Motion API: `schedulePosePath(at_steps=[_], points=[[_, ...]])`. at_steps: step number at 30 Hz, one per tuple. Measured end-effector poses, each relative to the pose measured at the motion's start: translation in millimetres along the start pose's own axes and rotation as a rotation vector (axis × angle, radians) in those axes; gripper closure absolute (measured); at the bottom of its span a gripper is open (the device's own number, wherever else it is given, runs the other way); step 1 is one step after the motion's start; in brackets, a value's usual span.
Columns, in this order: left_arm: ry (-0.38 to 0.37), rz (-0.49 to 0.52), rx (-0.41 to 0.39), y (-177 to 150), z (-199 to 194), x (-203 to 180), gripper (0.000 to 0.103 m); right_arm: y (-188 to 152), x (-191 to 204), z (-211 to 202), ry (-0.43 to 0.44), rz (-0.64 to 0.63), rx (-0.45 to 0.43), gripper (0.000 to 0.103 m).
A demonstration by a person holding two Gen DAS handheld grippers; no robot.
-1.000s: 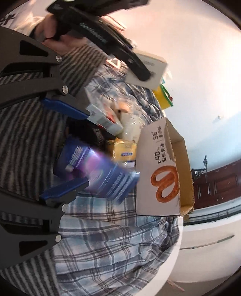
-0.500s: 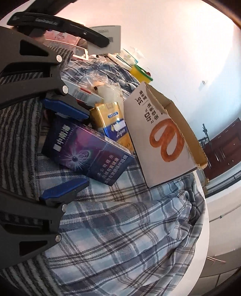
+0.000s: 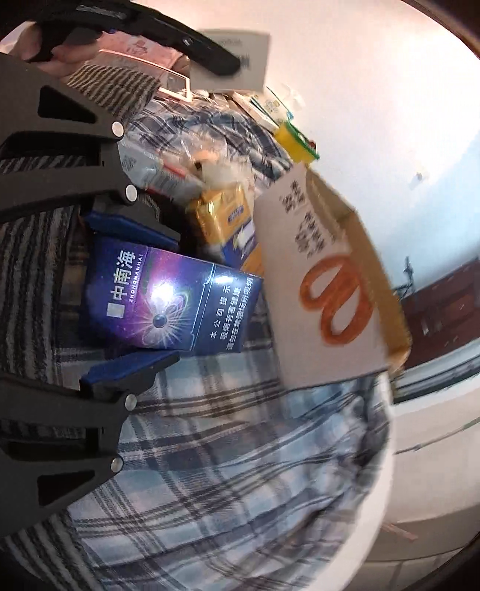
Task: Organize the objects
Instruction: 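Raise the purple-blue box with the right gripper while the left holds the white box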
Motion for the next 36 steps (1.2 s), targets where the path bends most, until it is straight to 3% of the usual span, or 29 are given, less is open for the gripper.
schedulePosePath(at_steps=[9, 12, 17, 36], points=[[0.003, -0.005, -0.010, 0, -2, 1, 0.058, -2, 45, -24, 0.004, -0.250, -0.115, 0.050], [0.003, -0.008, -0.011, 0, -2, 2, 0.058, 1, 45, -32, -0.012, -0.259, -0.152, 0.050], [0.003, -0.007, -0.012, 0, -2, 2, 0.058, 8, 45, -41, -0.114, -0.275, -0.252, 0.050], [0.008, 0.003, -0.038, 4, -8, 2, 0.058, 16, 47, -76, -0.132, -0.306, -0.432, 0.050]])
Point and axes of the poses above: each gripper's, at about its wrist camera, not at the fingertips, and z roughly the way its jaws point, x to its left, y to its top, the point moved 6 cm from there along z, roughly the way its jaws point, and after that the axes turned 7 degrees about z, right-handed, at the moved point
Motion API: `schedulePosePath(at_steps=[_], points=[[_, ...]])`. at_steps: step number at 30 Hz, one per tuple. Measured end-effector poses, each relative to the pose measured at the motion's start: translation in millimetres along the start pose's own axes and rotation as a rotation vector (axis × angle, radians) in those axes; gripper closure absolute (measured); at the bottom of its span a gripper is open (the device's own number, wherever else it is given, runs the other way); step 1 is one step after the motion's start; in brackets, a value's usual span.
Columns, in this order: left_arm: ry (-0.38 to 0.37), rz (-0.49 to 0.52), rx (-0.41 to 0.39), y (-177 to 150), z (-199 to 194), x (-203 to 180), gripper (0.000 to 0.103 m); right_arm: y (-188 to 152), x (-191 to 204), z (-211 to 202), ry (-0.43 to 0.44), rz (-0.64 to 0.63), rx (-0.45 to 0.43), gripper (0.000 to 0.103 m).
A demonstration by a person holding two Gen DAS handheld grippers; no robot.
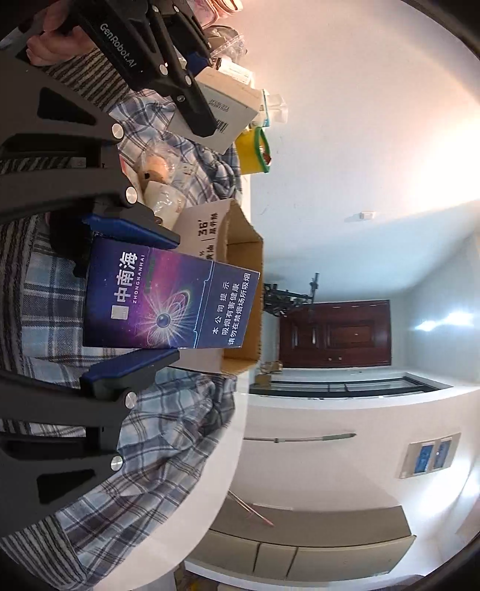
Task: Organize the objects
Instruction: 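Raise the purple-blue box with the right gripper while the left holds the white box, then carry the white box into the cardboard box and open the left gripper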
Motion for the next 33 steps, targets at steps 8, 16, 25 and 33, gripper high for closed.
schedulePosePath(at_steps=[8, 16, 25, 33], points=[[0.028, 0.060, -0.025, 16, -16, -4, 0.058, 18, -3, -19, 0.001, -0.062, -0.069, 0.050], [-0.015, 0.141, -0.125, 59, -41, -32, 0.058, 66, -13, -43, 0.063, -0.039, -0.156, 0.050], [-0.046, 0.075, -0.276, 146, -56, -30, 0.058, 154, -12, -72, 0.114, -0.039, -0.340, 0.050], [-0.062, -0.073, -0.437, 179, -37, 3, 0.058, 182, -10, -56, 0.115, -0.009, -0.505, 0.050]])
Point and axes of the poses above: each gripper's, at about its wrist camera, not at the fingertips, and z roughly the way its jaws point, x to its left, y to its top, the point moved 6 cm from there along z, roughly the way its jaws point, and after that the axes turned 7 degrees about z, right-handed, at the moved point
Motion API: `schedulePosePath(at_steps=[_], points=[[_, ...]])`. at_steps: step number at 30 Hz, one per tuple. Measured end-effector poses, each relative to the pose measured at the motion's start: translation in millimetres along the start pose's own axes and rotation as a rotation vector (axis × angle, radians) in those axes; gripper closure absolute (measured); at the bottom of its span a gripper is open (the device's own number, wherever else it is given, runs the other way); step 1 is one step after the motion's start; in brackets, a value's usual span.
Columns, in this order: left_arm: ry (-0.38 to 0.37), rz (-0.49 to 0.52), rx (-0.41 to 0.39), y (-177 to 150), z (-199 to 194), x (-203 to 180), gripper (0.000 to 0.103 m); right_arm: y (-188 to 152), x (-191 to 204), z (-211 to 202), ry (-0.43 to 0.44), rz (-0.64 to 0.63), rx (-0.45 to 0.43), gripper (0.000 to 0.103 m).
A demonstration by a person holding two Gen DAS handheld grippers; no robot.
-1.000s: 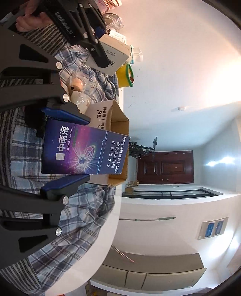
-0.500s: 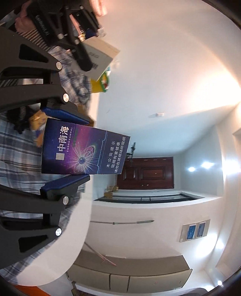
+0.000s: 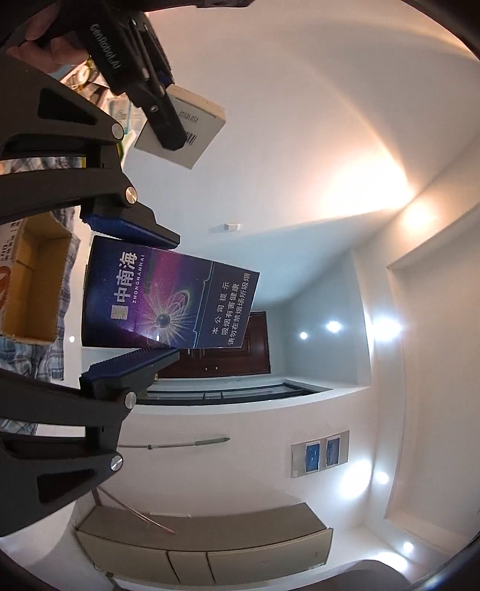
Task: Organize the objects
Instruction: 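Carry the white box into the cardboard box and open the left gripper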
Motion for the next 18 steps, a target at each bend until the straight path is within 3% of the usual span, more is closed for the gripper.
schedulePosePath(at_steps=[5, 12, 18], points=[[0.026, 0.009, 0.009, -32, 23, 15, 0.058, -26, -20, 19, -0.033, 0.045, -0.018, 0.050], [0.030, -0.004, 0.100, -68, 52, 26, 0.058, -59, -52, 46, -0.099, 0.097, 0.074, 0.050], [0.028, 0.000, 0.126, -76, 63, 26, 0.058, -70, -70, 52, -0.113, 0.122, 0.122, 0.050]])
Point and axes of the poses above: each gripper's, at about its wrist camera, not at the fingertips, and z roughly the way its jaws point, x to its left, y to its top, the point moved 6 cm from there along z, roughly the way its jaws point, and after that the axes turned 7 degrees about z, right-handed, at the moved point
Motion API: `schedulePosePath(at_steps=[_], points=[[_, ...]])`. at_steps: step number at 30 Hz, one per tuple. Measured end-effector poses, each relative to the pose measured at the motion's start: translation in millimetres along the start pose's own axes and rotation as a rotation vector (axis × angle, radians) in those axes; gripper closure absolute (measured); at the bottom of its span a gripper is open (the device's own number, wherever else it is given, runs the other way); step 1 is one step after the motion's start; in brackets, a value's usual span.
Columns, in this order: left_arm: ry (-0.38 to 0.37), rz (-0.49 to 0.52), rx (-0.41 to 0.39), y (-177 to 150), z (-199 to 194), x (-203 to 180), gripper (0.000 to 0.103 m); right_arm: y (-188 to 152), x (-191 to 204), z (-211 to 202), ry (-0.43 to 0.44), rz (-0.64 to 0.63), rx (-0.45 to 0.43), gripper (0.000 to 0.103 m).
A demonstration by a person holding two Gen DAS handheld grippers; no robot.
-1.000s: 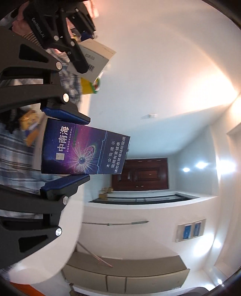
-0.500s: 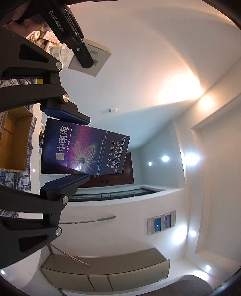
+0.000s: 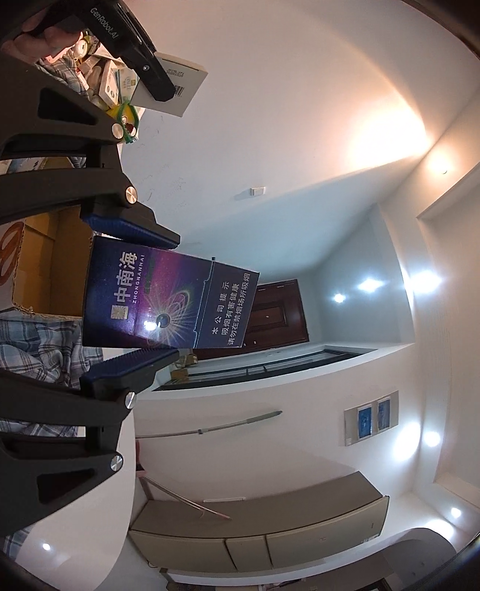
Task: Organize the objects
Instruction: 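Carry the white box into the cardboard box and open the left gripper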
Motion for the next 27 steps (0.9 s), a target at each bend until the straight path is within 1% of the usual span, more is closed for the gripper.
schedulePosePath(at_steps=[4, 6, 8, 13, 16, 20, 22, 23, 27], points=[[-0.025, 0.009, 0.034, -12, 13, -4, 0.058, -5, 3, 4, 0.010, -0.019, 0.017, 0.050], [-0.029, 0.014, 0.094, -23, 31, -5, 0.058, -5, 7, 5, 0.016, -0.035, 0.023, 0.050], [-0.033, -0.010, 0.137, -35, 43, -3, 0.058, -9, 10, 6, 0.025, -0.042, 0.036, 0.050], [-0.038, -0.001, 0.208, -53, 59, -5, 0.058, -19, 12, 13, 0.025, -0.067, 0.070, 0.050], [-0.057, 0.006, 0.289, -66, 69, -11, 0.058, -25, 13, 20, 0.029, -0.080, 0.100, 0.050], [-0.078, 0.033, 0.330, -79, 80, -18, 0.058, -34, 16, 20, 0.033, -0.090, 0.122, 0.050], [-0.077, 0.018, 0.386, -93, 89, -16, 0.058, -37, 17, 21, 0.033, -0.098, 0.129, 0.050], [-0.083, -0.009, 0.426, -102, 94, -13, 0.058, -38, 17, 21, 0.033, -0.102, 0.133, 0.050], [-0.090, -0.093, 0.497, -118, 103, -3, 0.058, -40, 16, 24, 0.034, -0.108, 0.143, 0.050]])
Point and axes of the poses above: each gripper's, at about its wrist camera, not at the fingertips, and z roughly the way its jaws point, x to its left, y to its top, the point moved 6 cm from there along z, roughly the way its jaws point, and after that the axes turned 7 degrees about z, right-handed, at the moved point
